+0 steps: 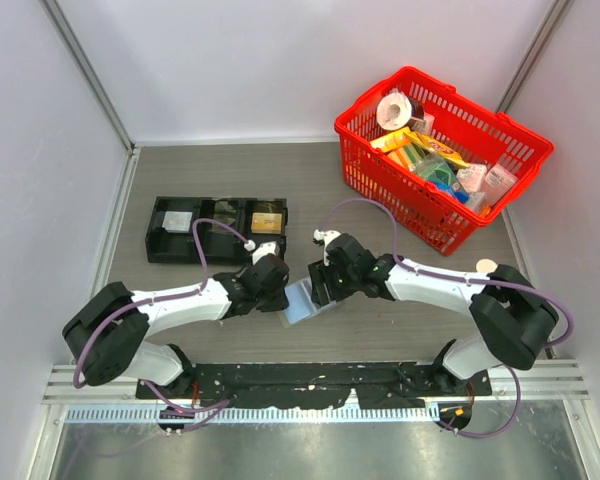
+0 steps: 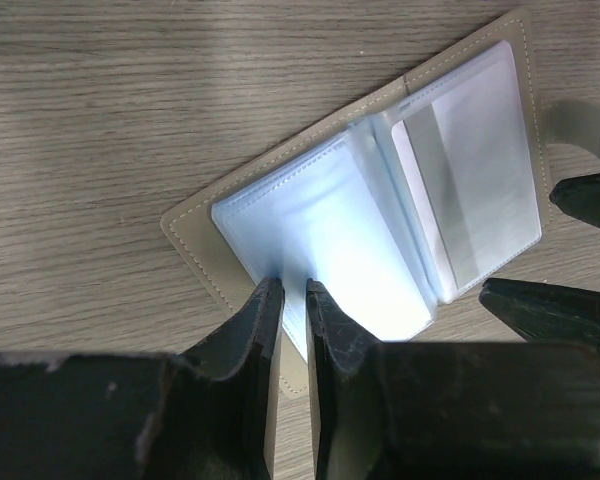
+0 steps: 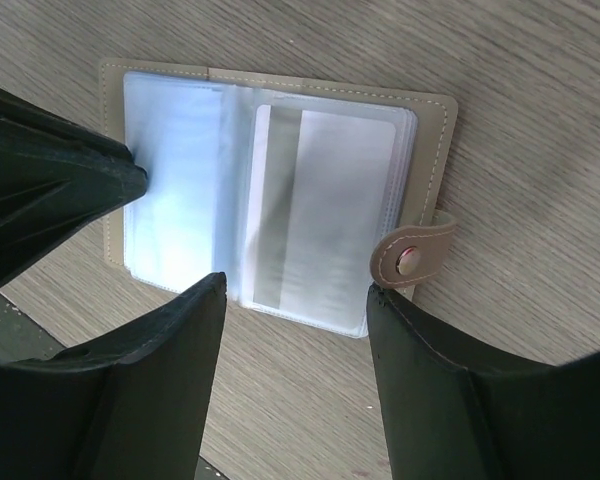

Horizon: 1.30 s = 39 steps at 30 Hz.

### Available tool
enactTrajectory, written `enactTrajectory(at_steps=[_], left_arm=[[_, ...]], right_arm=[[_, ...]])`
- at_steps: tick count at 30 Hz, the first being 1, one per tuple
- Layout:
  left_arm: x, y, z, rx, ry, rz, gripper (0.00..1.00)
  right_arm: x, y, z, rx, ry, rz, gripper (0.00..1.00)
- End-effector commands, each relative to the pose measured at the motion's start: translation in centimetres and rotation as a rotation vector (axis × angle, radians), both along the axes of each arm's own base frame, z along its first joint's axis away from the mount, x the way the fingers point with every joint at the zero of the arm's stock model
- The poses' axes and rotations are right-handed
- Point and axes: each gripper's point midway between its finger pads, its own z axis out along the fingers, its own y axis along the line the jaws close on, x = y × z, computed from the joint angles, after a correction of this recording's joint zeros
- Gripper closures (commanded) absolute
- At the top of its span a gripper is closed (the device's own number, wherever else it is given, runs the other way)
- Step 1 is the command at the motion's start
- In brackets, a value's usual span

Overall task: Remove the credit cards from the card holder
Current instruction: Remove the credit card from the card holder.

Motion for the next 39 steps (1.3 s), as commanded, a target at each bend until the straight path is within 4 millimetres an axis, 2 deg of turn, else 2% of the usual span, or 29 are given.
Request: enactTrajectory(at_steps=[1,9,14,26,33,39], left_arm=[[-0.3,-0.1,-0.6,0.016,0.021,-0.004,0.81],[-0.3,-0.1,-0.6,0.019,0.021,-0.008,0.82],[-0.3,-0.2,-0.6,0.02,0.023,-0.008,0.82],[-0.4,-0.3,-0.7,0.02,0.027,-0.015,0.82],[-0.3,-0.2,-0.5,0.02,0.025,-0.013,0.82],[-0.3,-0.1,-0.2,0.011,0.018,-0.005,0.82]], right_arm=[[1.1,1.3,0.9,0.027,-0.04,0.005,0.37],[1.2,0.9,-0.2,-0.007,-0.034,-0.01,0.37],[0.9,1.3,0.0,0.017,-0.022,0.008,0.4],[0.3,2.6,3.4,0.099,-0.048,0.048,0.47],[-0.2,3.0,4.8,0.111,-0.058,0.073,0.47],[-1.4,4.5,6.0,0.174,-0.045,0.139,0.48]])
